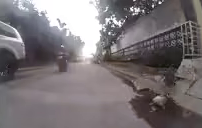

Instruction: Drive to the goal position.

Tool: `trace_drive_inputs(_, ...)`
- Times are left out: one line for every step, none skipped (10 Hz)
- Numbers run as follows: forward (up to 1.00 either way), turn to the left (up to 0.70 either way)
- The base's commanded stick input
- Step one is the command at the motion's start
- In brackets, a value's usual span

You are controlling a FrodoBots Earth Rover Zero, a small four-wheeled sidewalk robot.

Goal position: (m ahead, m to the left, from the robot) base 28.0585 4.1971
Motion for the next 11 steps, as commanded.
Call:
trace_drive_inputs(1.00,0.00)
trace_drive_inputs(1.00,0.00)
trace_drive_inputs(1.00,0.00)
trace_drive_inputs(1.00,0.00)
trace_drive_inputs(1.00,0.00)
trace_drive_inputs(1.00,0.00)
trace_drive_inputs(1.00,0.00)
trace_drive_inputs(1.00,0.00)
trace_drive_inputs(1.00,0.00)
trace_drive_inputs(1.00,0.00)
trace_drive_inputs(1.00,0.00)
